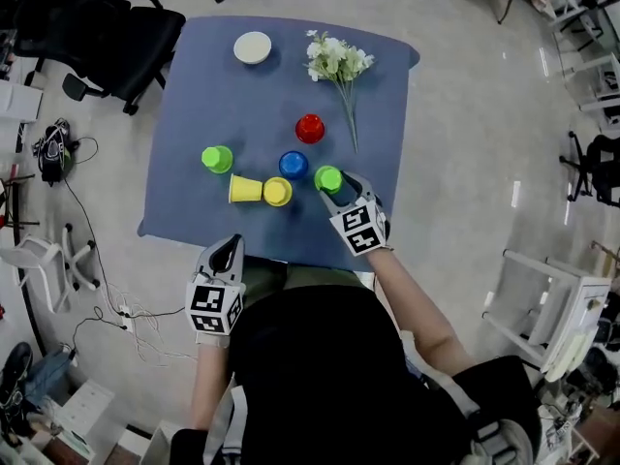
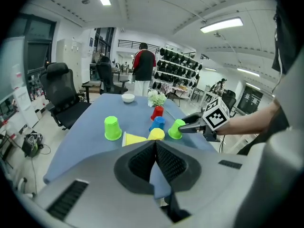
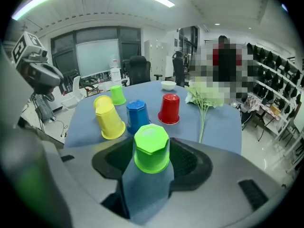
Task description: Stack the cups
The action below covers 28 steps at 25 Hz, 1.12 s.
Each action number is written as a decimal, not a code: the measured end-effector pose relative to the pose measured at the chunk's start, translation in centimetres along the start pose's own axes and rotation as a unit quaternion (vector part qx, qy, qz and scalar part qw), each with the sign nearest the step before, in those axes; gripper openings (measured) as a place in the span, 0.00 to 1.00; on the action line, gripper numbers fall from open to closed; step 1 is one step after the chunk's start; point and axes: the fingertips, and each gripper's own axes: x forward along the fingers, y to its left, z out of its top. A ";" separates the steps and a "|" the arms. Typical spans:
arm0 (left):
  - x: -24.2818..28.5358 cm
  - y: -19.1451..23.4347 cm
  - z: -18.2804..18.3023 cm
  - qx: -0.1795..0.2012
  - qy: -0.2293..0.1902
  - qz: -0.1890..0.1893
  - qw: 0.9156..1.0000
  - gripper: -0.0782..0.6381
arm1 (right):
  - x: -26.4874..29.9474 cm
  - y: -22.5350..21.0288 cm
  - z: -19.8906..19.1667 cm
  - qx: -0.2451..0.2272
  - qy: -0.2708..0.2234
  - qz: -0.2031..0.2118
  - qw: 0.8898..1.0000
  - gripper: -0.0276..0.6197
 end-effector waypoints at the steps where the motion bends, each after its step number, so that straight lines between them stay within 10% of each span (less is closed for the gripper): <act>1: -0.1 0.0 -0.1 -0.002 0.001 0.004 1.000 0.12 | 0.0 0.0 -0.1 -0.004 0.002 0.000 1.000 0.42; 28: -2.0 5.2 -0.9 0.016 0.009 -0.024 1.000 0.12 | 1.0 7.5 0.5 -0.013 0.022 0.001 1.000 0.40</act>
